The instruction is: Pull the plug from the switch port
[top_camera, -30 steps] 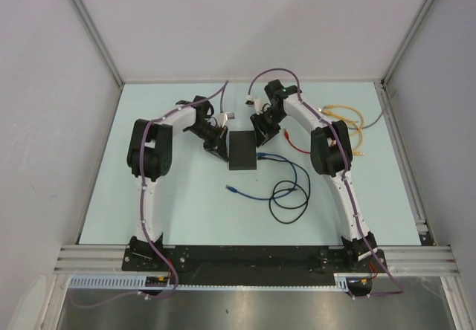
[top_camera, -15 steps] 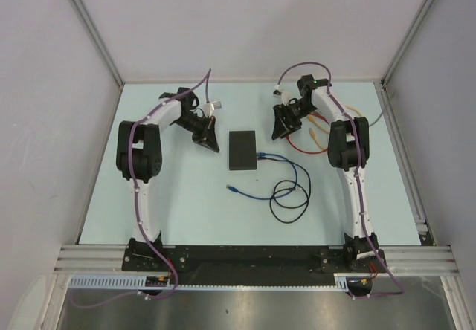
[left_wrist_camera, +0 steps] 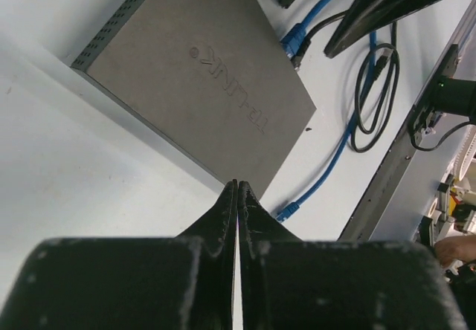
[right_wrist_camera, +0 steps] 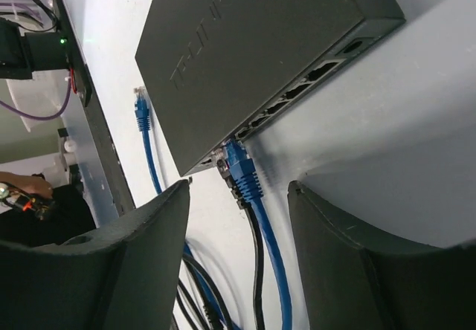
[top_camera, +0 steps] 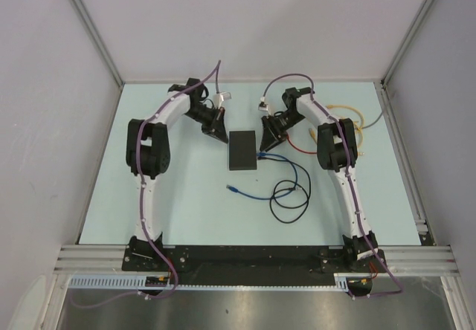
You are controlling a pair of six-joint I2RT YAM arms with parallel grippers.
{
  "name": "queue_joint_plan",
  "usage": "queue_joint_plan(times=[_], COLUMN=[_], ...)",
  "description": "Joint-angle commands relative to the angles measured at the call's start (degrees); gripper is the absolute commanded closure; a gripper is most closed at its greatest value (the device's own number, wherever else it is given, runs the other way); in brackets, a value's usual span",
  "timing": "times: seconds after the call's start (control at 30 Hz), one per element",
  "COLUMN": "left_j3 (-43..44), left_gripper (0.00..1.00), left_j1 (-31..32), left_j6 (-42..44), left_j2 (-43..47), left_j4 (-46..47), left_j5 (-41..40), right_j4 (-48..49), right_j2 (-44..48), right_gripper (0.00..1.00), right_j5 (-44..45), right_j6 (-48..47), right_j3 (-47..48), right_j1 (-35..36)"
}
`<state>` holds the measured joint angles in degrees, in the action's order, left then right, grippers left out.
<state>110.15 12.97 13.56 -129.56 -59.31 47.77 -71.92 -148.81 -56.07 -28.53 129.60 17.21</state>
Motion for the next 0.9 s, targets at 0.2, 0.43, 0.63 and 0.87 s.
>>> queue_joint_plan(times=[0.2, 0.43, 0.63, 0.87], left_j3=[3.0, 2.2, 2.2, 2.2], left_gripper=[0.99, 0.99, 1.00, 1.00], left_j1=[3.9, 4.5, 4.5, 4.6], left_j6=[-0.6, -1.2, -1.3, -1.3], left_j2=[-4.7, -6.0, -6.1, -6.1], left_j4=[0.5, 0.7, 0.7, 0.9], left_j5=[1.2, -2.1, -2.9, -3.0], right_j4=[0.3, -0.2, 0.0, 0.1], right_j2=[-3.1, -4.5, -5.7, -6.8], right_gripper=[0.45, 0.51, 0.56, 0.60], right_j5=[-1.1, -1.3, -1.1, -0.3], right_j6=[-0.2, -0.6, -0.6, -0.6], right_j3=[2.7, 2.8, 3.2, 3.5], right_j1=[0.6, 1.5, 1.8, 1.7])
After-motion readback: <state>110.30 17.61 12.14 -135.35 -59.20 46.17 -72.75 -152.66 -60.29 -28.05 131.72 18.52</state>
